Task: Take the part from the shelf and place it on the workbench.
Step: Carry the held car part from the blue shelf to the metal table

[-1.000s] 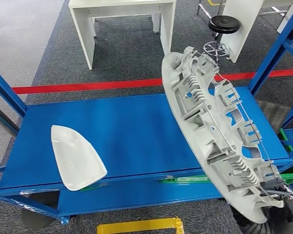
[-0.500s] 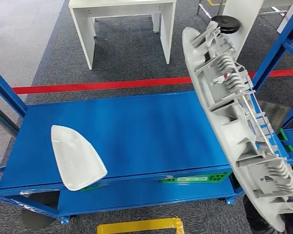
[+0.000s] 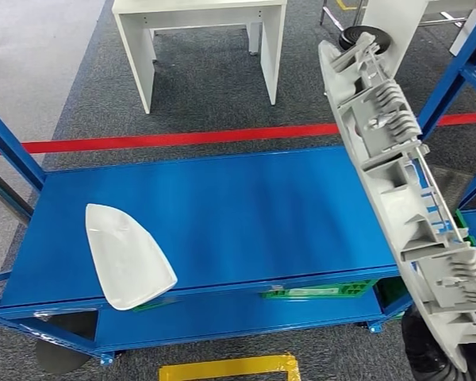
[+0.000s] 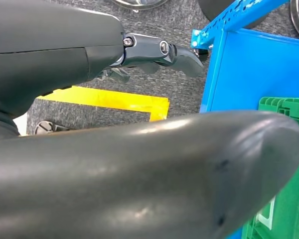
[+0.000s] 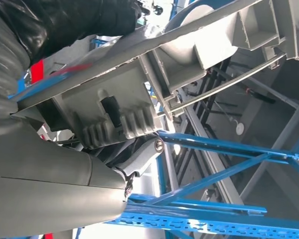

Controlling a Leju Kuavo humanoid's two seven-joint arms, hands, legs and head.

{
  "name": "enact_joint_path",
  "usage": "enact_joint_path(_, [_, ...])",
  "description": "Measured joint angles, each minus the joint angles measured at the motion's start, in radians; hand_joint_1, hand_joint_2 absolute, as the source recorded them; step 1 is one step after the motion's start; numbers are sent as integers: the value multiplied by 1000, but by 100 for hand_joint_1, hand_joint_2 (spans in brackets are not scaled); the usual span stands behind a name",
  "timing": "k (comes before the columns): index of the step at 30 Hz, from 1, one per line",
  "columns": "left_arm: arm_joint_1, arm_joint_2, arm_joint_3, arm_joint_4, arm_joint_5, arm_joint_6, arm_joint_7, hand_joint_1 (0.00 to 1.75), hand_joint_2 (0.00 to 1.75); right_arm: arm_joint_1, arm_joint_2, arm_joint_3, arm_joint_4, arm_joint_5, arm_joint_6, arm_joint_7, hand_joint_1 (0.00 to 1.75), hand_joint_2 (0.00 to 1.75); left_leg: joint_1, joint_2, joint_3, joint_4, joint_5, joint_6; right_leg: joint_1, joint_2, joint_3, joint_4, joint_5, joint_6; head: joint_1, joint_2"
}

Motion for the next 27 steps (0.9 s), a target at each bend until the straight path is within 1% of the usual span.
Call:
enact_joint_path(2, [0,0,-2,0,0,0,0,0,0,1,0,-1,3,0,0,0,175,175,3,2,1,-12,13,9,0,0,-2,-2,2,9,0,0])
enact_joint_path(3, [0,0,-4,0,1,0,0,0,0,2,1,-2,5,-1,0,0,175,175,6,3,3,-21,22,15,2,0,-9,7,-10,12,1,0])
enact_joint_path(4, [0,-1,-7,0,2,0,0,0,0,2,1,-2,6,-1,0,0,175,175,10,5,3,-29,30,20,3,-1,-23,35,-33,15,4,0])
enact_joint_path(5, [0,-1,-10,0,2,0,0,0,0,2,1,-2,8,-2,0,0,175,175,12,7,3,-33,34,22,2,-1,-45,85,-67,17,6,0])
enact_joint_path(6, [1,-1,-13,0,3,0,0,0,0,3,1,-2,11,-4,0,0,175,175,13,8,-2,-33,37,25,0,-2,-72,150,-101,19,8,0])
enact_joint_path(7, [3,-1,-15,0,3,1,0,0,0,4,1,-2,15,-6,0,0,175,175,14,9,-6,-30,38,24,-2,-2,-96,214,-127,22,9,0])
enact_joint_path(8, [4,-1,-17,0,3,2,0,0,0,6,0,-2,18,-8,0,0,175,175,14,9,-9,-28,38,23,-4,-3,-111,255,-136,24,9,0])
enact_joint_path(9, [5,-1,-17,0,3,3,0,0,0,8,0,-2,21,-11,0,0,175,175,15,10,-12,-24,38,22,-7,-4,-109,260,-125,27,9,0])
enact_joint_path(10, [5,-2,-18,0,3,3,0,0,0,10,1,-3,24,-13,0,0,175,175,18,9,-13,-20,36,19,-9,-5,-87,224,-97,29,9,0])
enact_joint_path(11, [6,-2,-18,0,3,3,0,0,0,10,1,-3,25,-15,0,0,175,175,20,9,-15,-14,33,14,-12,-7,-53,159,-65,32,9,0])
enact_joint_path(12, [6,-2,-18,0,3,3,0,0,0,10,1,-3,27,-15,0,0,175,175,21,8,-18,-7,30,7,-11,-8,-13,96,-44,34,10,0])
enact_joint_path(13, [6,-2,-18,0,3,3,0,0,0,10,1,-3,29,-15,0,0,175,175,21,7,-22,-1,27,0,-11,-7,15,49,-31,34,11,0])
enact_joint_path(14, [6,-1,-18,0,3,4,0,0,0,10,1,-3,30,-16,0,0,175,175,20,6,-26,6,25,-6,-10,-5,30,22,-32,30,12,0])
enact_joint_path(15, [6,-1,-18,0,3,5,0,0,0,10,1,-4,31,-16,0,0,175,175,19,5,-31,11,26,-12,-7,-2,33,19,-37,24,11,0])
enact_joint_path(17, [6,0,-19,0,3,10,0,0,0,12,1,-6,34,-17,0,0,175,175,19,4,-39,19,26,-21,-8,-1,22,16,-35,7,9,0])
enact_joint_path(18, [6,0,-19,0,3,12,0,0,0,12,1,-7,35,-18,0,0,175,175,20,3,-46,30,15,-26,-9,-2,16,15,-31,-2,7,0])
enact_joint_path(19, [6,-1,-19,0,2,14,0,0,0,12,1,-8,35,-19,0,0,175,175,21,3,-58,57,-10,-31,-10,-4,10,13,-26,-11,4,0])
enact_joint_path(20, [6,-1,-19,0,0,15,0,0,0,12,1,-8,36,-20,0,0,175,175,23,3,-77,104,-46,-35,-10,-6,3,12,-21,-19,-1,0])
enact_joint_path(21, [6,-2,-20,0,-1,16,0,0,0,12,2,-9,36,-21,0,0,175,175,23,3,-99,166,-87,-39,-9,-7,-4,12,-15,-24,-5,0])
enact_joint_path(22, [6,-1,-20,0,-1,17,0,0,0,12,2,-10,37,-21,0,0,175,175,24,3,-121,230,-120,-41,-7,-9,-12,12,-10,-27,-9,0])
enact_joint_path(23, [6,-1,-20,0,-2,17,0,0,0,12,2,-10,38,-21,0,0,175,175,24,3,-132,274,-137,-40,-4,-10,-19,12,-5,-29,-10,0])
enact_joint_path(24, [6,-1,-20,0,-2,17,0,0,0,12,2,-11,39,-22,0,0,175,175,24,3,-129,285,-134,-38,-2,-10,-26,13,1,-30,-11,0])
enact_joint_path(25, [6,-1,-20,0,-2,17,0,0,0,12,2,-11,39,-23,0,0,175,175,24,3,-107,256,-112,-33,1,-11,-33,13,7,-30,-11,0])
enact_joint_path(26, [6,-1,-21,0,-2,17,0,0,0,12,2,-11,40,-24,0,0,175,175,22,3,-69,194,-80,-26,4,-10,-39,13,12,-30,-12,0])
enact_joint_path(27, [5,0,-21,0,-2,17,0,0,0,12,2,-11,40,-25,0,0,175,175,19,3,-26,118,-55,-16,6,-10,-43,13,18,-28,-11,0])
